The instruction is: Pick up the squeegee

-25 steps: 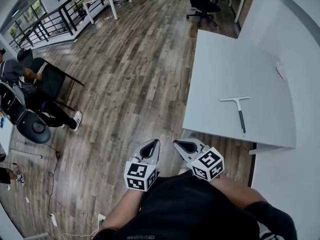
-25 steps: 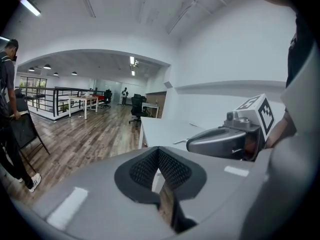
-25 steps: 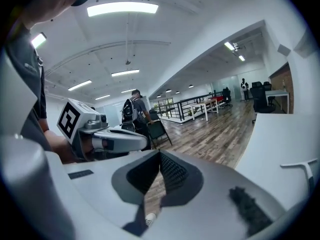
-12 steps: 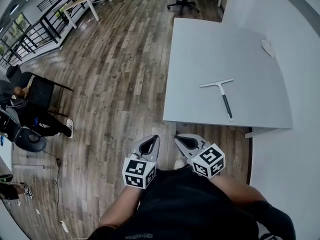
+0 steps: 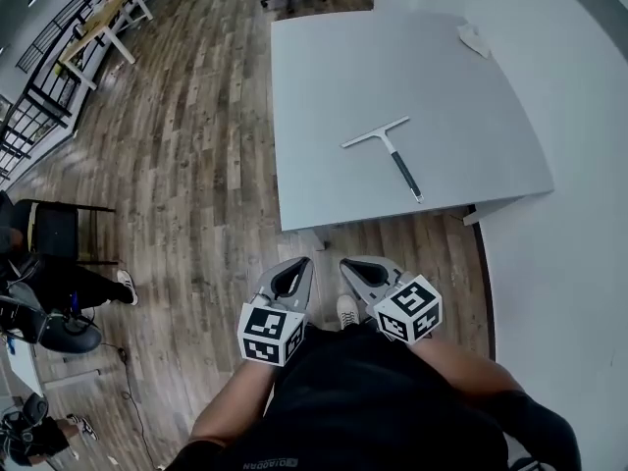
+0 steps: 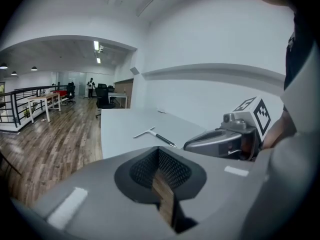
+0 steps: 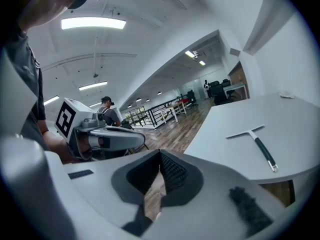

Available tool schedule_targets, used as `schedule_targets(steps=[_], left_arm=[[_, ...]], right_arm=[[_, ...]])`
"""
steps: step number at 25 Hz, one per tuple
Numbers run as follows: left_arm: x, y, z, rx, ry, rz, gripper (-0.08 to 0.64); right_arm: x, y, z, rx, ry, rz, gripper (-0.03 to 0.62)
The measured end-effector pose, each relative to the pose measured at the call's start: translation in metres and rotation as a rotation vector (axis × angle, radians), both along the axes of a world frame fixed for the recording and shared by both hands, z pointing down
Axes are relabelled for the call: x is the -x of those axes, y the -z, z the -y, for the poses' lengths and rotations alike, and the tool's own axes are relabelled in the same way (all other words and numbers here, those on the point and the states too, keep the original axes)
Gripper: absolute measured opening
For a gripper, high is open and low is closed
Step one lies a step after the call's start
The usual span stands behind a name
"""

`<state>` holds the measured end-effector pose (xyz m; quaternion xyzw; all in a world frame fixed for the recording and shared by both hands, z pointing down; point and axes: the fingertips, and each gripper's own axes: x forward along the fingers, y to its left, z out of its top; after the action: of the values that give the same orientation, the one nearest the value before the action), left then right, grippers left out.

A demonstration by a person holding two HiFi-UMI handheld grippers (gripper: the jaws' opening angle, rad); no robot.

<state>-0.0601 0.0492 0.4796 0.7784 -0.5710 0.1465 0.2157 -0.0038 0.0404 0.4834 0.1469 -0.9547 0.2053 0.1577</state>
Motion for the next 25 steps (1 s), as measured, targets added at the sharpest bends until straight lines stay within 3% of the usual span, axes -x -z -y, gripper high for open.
schedule_targets(steps=[7,14,19,25], left_arm=[[-0.039,0.001,0.014,-0.004,-0.171,0.008,0.008],[-0.055,0.010,0.033,-0.020,-0.313,0.012,0.008],[-0.049,0.015,0.040,-0.014,-0.393,0.002,0.008],[-0.027,0.023,0.052,-0.034,-0.430,-0.026,0.008]], right_arm=[[-0.031,0.006,0.011,-0.013,-0.155,0.022,0.006],[-0.050,0.012,0.025,-0.018,-0.312,0.031,0.006],[-0.041,0.017,0.031,-0.016,-0.384,0.010,0.006],[-0.018,0.021,0.034,-0.027,-0.429,-0.022,0.006]])
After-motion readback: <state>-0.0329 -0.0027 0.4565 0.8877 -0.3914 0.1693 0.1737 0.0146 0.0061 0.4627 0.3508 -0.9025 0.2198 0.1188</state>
